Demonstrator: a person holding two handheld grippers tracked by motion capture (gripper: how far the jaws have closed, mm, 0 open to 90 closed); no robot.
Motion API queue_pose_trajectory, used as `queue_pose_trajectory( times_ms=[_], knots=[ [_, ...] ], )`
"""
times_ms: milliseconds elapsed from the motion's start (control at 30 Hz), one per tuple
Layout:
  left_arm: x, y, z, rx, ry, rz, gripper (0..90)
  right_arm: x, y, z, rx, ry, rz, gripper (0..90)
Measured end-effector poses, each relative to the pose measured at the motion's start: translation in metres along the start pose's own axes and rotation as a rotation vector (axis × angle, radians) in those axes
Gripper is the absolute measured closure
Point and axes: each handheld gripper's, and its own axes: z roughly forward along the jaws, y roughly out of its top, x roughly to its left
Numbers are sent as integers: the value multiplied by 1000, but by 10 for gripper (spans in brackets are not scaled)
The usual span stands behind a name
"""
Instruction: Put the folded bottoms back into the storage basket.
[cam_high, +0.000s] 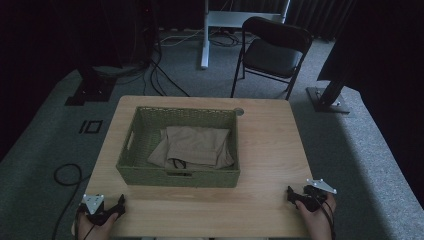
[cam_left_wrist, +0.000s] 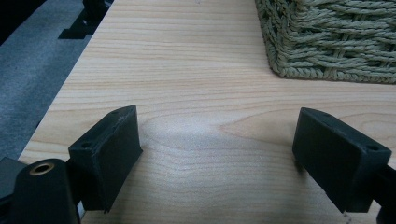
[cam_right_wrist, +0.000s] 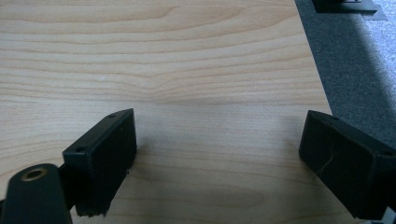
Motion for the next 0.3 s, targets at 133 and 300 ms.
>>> queue_pose_trajectory(
  times_ms=[133,300],
  knots=[
    [0,0,0,1,1,-1,158,1,0,0,-1,-4,3,105],
    [0,0,0,1,6,-4,158,2,1,1,0,-5,5,105]
  ],
)
